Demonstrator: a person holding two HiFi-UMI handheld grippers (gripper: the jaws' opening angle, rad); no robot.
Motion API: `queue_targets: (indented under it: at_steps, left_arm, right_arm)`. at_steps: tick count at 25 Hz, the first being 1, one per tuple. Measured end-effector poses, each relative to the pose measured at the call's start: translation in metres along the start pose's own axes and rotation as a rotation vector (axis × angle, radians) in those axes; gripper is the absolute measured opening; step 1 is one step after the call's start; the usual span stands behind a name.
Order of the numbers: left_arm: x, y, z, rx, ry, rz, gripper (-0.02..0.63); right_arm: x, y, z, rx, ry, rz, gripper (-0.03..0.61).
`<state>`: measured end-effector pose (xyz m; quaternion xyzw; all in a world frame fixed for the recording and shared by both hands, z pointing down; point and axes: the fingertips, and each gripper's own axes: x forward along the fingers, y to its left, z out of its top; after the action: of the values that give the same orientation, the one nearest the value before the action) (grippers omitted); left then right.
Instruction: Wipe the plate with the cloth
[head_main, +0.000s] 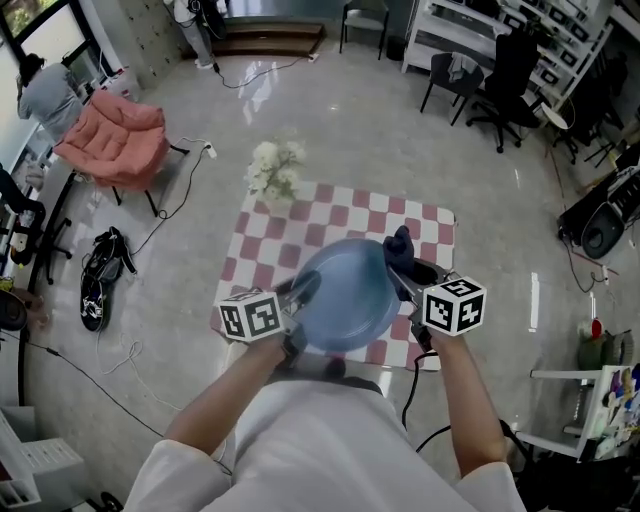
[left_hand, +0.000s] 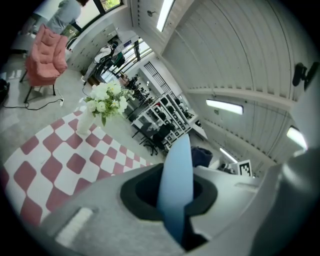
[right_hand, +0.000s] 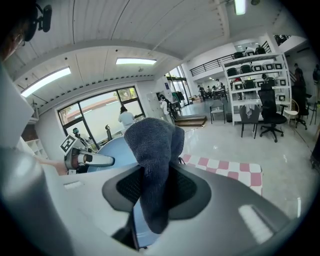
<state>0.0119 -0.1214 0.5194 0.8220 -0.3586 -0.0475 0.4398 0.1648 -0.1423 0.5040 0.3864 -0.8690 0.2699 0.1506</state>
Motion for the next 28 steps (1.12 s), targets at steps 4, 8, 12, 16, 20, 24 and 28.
queue_targets:
  at_steps: [4,8,12,16,20,24,28]
  left_arm:
    - [0.008,-0.006,-0.015,0.038,-0.012,0.021,0.035]
    - [0.014,-0.013,-0.028,0.077,-0.002,0.035,0.035]
    - [0.023,-0.019,-0.034,0.086,0.012,0.027,0.034]
    - [0.03,-0.025,-0.04,0.121,0.039,0.01,0.035]
    - [0.034,-0.035,-0.041,0.156,0.053,-0.01,0.035]
    - [0.038,-0.041,-0.044,0.185,0.067,-0.021,0.035]
    - [0.04,-0.043,-0.047,0.222,0.091,-0.028,0.035]
  right_arm:
    - [0.001,-0.005,-0.007,-0.006,0.018,0.012,0.123]
    - [-0.001,-0.003,-0.01,-0.014,0.015,0.053,0.121]
    - [-0.001,0.0,-0.007,-0.012,-0.012,0.098,0.121]
    - [0.001,0.012,-0.006,-0.027,-0.031,0.148,0.121]
    - [0.001,0.026,0.0,-0.051,-0.044,0.19,0.121]
    - [0.001,0.039,0.003,-0.081,-0.052,0.232,0.121]
    - [0.001,0.054,0.002,-0.107,-0.048,0.277,0.121]
